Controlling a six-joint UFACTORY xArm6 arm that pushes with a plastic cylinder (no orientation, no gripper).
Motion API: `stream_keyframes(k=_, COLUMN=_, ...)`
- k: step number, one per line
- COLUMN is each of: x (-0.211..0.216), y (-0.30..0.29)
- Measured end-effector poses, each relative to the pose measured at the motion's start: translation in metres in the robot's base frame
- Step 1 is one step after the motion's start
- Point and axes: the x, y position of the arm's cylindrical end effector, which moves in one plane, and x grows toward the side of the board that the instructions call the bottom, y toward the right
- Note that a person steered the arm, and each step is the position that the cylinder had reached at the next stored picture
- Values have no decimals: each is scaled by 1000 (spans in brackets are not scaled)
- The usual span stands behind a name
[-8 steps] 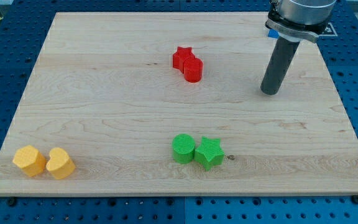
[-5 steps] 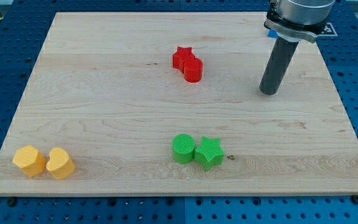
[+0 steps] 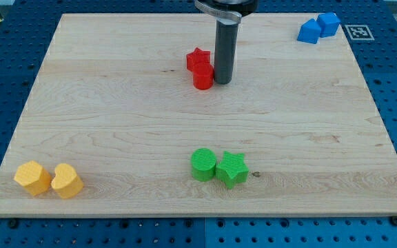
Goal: Slide the red star to the top left
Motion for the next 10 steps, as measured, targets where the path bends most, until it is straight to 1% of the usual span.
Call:
stream_keyframes(k=1, x=-11, y=-18)
stream_keyframes(k=2, x=-11, y=-36)
stream_keyframes(k=3, x=-22, y=-40)
stream_keyframes(k=5, x=-28, y=-41)
stream_keyframes(k=6, x=-51, y=-52)
stream_keyframes(k=8, x=-72, y=-99)
stream_keyframes(k=9, x=-97, y=-98)
stream_keyframes(k=10, x=-102, y=-89)
